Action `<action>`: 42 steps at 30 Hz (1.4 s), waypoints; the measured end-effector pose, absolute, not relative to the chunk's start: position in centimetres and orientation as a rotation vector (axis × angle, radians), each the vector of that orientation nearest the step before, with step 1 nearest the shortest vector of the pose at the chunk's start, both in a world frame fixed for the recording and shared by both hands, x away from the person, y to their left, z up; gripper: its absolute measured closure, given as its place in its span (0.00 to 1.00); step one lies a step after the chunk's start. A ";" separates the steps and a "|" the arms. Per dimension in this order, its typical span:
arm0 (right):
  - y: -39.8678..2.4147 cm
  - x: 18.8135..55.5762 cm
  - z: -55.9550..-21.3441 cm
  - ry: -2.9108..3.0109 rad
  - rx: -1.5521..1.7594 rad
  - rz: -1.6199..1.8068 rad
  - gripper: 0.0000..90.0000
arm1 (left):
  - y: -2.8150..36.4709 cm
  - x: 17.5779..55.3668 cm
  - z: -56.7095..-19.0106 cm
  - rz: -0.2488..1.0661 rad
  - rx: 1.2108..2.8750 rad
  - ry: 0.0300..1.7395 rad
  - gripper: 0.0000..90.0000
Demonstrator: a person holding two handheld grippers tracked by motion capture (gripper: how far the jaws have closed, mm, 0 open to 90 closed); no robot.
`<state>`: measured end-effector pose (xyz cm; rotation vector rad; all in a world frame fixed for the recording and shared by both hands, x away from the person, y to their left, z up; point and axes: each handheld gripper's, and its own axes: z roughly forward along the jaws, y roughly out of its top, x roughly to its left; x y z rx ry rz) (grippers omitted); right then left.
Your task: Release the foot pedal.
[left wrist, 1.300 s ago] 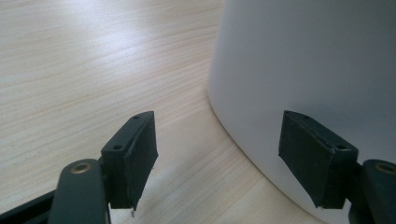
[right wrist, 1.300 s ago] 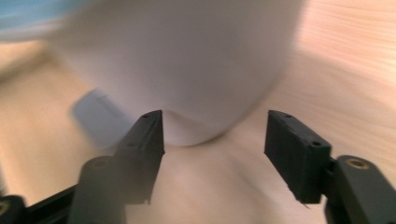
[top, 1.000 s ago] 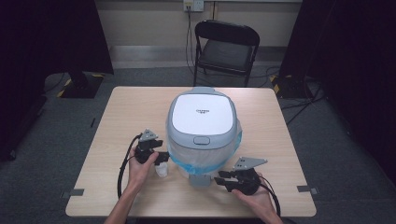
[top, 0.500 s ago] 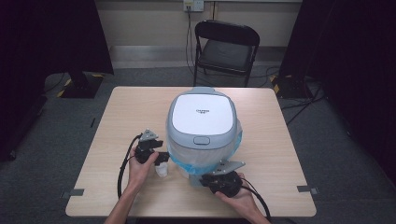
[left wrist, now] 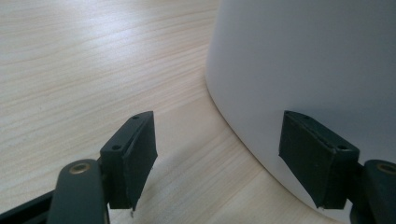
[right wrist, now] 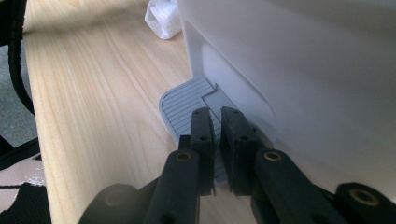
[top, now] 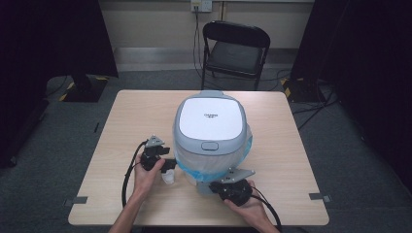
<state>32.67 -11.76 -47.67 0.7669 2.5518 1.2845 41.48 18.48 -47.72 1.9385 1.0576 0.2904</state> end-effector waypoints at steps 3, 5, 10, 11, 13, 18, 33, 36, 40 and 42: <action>-11.8 32.7 -47.7 2.554 0.766 1.288 0.95 | 18.5 41.5 -47.9 0.288 1.949 1.058 0.30; -11.8 32.7 -47.7 2.549 0.758 1.281 0.95 | 18.5 41.6 -48.0 0.298 1.953 1.065 0.30; -11.7 32.4 -47.9 2.537 0.748 1.275 0.95 | 18.9 41.6 -48.1 0.304 1.944 1.085 0.29; -11.7 32.5 -47.8 2.537 0.746 1.272 0.95 | 19.0 41.6 -48.1 0.303 1.939 1.087 0.29; -11.6 32.4 -47.8 2.537 0.741 1.265 0.95 | 19.2 41.6 -48.2 0.300 1.927 1.091 0.29; -11.7 32.4 -47.9 2.538 0.739 1.263 0.96 | 19.3 41.8 -48.6 0.296 1.932 1.112 0.29; -11.3 32.2 -48.4 2.532 0.736 1.220 0.97 | 19.7 41.6 -48.5 0.307 1.938 1.114 0.29; -11.3 32.2 -48.8 2.527 0.738 1.215 0.97 | 19.8 41.6 -48.3 0.318 1.926 1.108 0.29; -11.4 32.4 -49.0 2.536 0.757 1.220 0.97 | 20.2 41.4 -48.2 0.323 1.936 1.109 0.29; -11.3 32.4 -49.0 2.535 0.756 1.219 0.97 | 20.4 41.2 -48.1 0.315 1.934 1.109 0.29</action>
